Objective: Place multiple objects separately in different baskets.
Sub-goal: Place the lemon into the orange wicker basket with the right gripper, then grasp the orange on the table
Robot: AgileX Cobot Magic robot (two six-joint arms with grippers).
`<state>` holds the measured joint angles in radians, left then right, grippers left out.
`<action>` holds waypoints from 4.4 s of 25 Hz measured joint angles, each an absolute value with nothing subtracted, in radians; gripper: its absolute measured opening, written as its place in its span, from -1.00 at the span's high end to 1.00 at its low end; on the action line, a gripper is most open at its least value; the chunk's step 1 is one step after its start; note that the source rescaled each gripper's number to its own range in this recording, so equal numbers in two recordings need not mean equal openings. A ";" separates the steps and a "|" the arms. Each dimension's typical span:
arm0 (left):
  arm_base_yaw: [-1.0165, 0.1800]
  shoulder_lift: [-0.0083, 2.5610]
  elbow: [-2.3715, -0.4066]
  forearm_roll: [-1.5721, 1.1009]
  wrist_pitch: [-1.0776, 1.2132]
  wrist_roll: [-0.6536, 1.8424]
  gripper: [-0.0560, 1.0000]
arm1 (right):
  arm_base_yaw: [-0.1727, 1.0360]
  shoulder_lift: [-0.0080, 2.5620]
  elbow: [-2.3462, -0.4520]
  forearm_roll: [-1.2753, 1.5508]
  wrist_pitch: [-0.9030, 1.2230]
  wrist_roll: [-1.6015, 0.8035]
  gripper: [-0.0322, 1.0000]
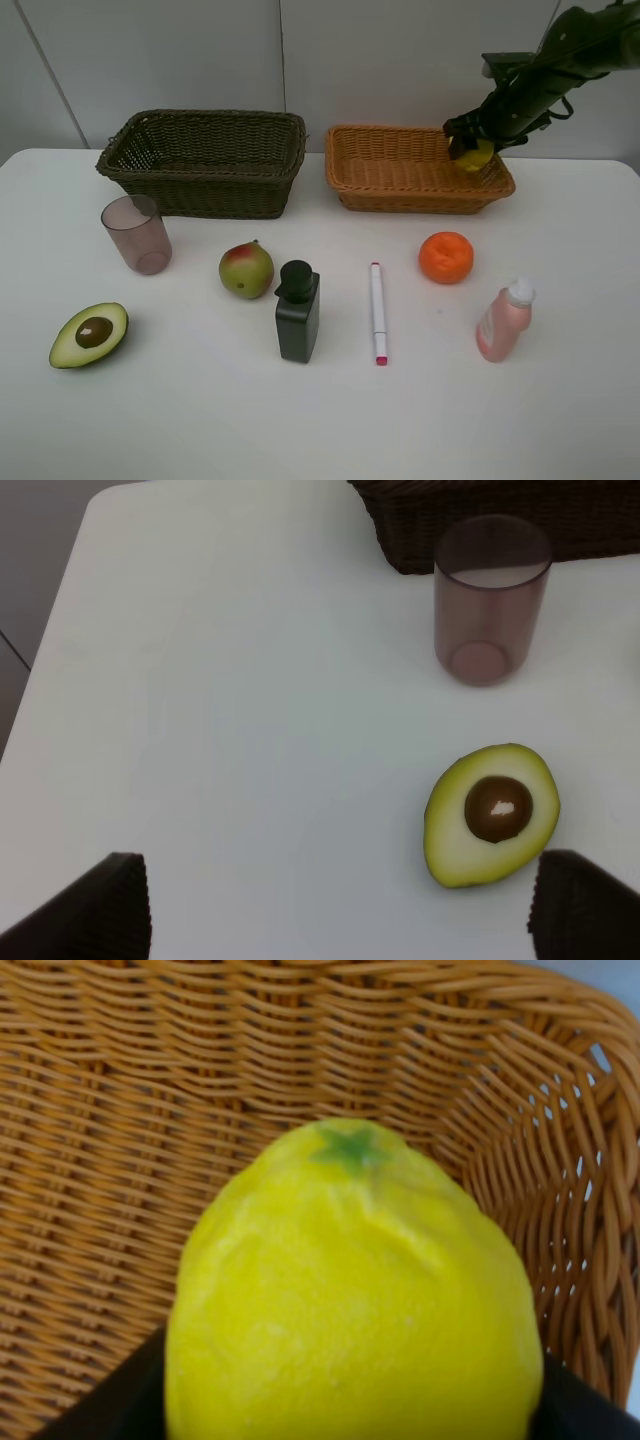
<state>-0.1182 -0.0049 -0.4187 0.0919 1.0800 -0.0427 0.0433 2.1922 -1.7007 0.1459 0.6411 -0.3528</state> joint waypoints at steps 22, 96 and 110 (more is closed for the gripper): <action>-0.118 -0.005 -0.419 0.092 1.080 -0.043 -1.00 | 0.066 2.168 -1.701 0.149 0.674 -0.349 -0.75; -0.118 -0.005 -0.419 0.092 1.080 -0.043 -1.00 | 0.233 1.997 -1.192 0.118 0.740 -0.149 -0.44; -0.118 -0.005 -0.419 0.092 1.080 -0.043 -1.00 | 0.233 1.947 -1.192 0.108 0.749 -0.149 -0.44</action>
